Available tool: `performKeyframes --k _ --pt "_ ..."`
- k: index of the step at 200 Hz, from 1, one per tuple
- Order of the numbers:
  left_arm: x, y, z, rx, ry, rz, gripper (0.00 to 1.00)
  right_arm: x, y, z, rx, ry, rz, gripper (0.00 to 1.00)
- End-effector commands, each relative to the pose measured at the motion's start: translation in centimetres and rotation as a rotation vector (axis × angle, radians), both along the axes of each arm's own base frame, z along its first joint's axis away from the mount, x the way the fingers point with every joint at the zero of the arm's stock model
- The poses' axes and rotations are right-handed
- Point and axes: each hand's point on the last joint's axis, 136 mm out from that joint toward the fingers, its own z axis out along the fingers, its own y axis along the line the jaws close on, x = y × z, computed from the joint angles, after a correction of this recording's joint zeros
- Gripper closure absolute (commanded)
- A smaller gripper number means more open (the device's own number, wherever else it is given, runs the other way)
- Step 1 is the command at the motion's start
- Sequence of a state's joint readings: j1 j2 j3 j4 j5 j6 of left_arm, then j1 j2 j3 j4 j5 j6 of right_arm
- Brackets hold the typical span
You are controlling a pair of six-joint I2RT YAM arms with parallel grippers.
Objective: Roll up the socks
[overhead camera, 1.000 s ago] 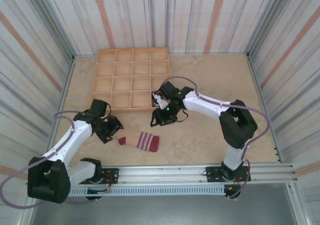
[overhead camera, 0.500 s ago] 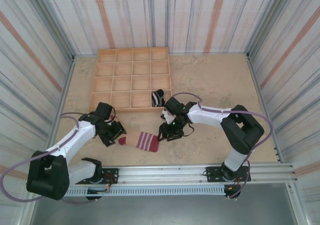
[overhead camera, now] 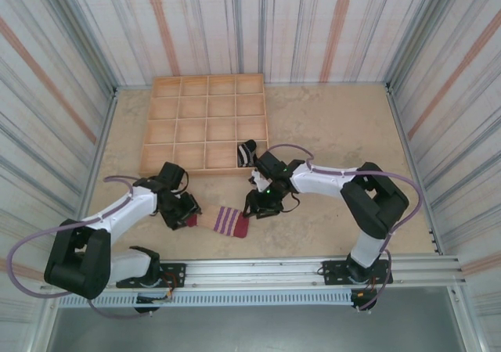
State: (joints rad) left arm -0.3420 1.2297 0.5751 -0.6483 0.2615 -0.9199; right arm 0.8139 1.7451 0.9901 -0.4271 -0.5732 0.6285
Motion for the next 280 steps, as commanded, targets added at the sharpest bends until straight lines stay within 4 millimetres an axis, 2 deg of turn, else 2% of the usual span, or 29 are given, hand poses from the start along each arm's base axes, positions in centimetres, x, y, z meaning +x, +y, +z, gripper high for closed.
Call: performKeyframes --k 1,28,65,139,162,188,224,251,280 --pt "-0.1 0.1 -0.6 0.018 0.008 0.002 0.36 0.0 0.6 -0.7 -0.027 0.015 -0.016 0.45" --pt "-0.2 -0.1 -1.0 0.019 0.019 -0.003 0.36 0.1 1.3 -1.4 -0.043 0.023 -0.012 0.49" --pt "-0.3 -0.4 -1.1 0.02 0.02 -0.012 0.37 0.4 1.1 -1.8 -0.067 0.018 -0.028 0.53" --pt "-0.4 -0.7 -1.5 0.019 0.03 -0.016 0.39 0.9 1.0 -2.5 -0.114 0.021 -0.036 0.7" --pt "-0.3 -1.0 -1.6 0.019 0.029 -0.019 0.42 0.9 1.0 -2.5 -0.111 0.023 -0.032 0.82" --pt "-0.1 -1.8 -1.5 0.016 0.025 -0.038 0.49 1.0 0.5 -2.5 -0.114 0.024 -0.044 0.94" --pt "0.4 -4.5 -1.4 0.012 0.019 -0.095 0.59 1.0 -2.3 -2.6 -0.137 0.041 -0.115 1.0" --pt "0.8 -7.3 -1.5 0.015 0.019 -0.149 0.62 1.1 -5.9 -1.7 -0.16 0.041 -0.212 1.0" --pt "1.7 -11.4 -1.4 0.006 0.011 -0.217 0.64 0.6 -10.2 -0.7 -0.177 0.061 -0.35 1.0"
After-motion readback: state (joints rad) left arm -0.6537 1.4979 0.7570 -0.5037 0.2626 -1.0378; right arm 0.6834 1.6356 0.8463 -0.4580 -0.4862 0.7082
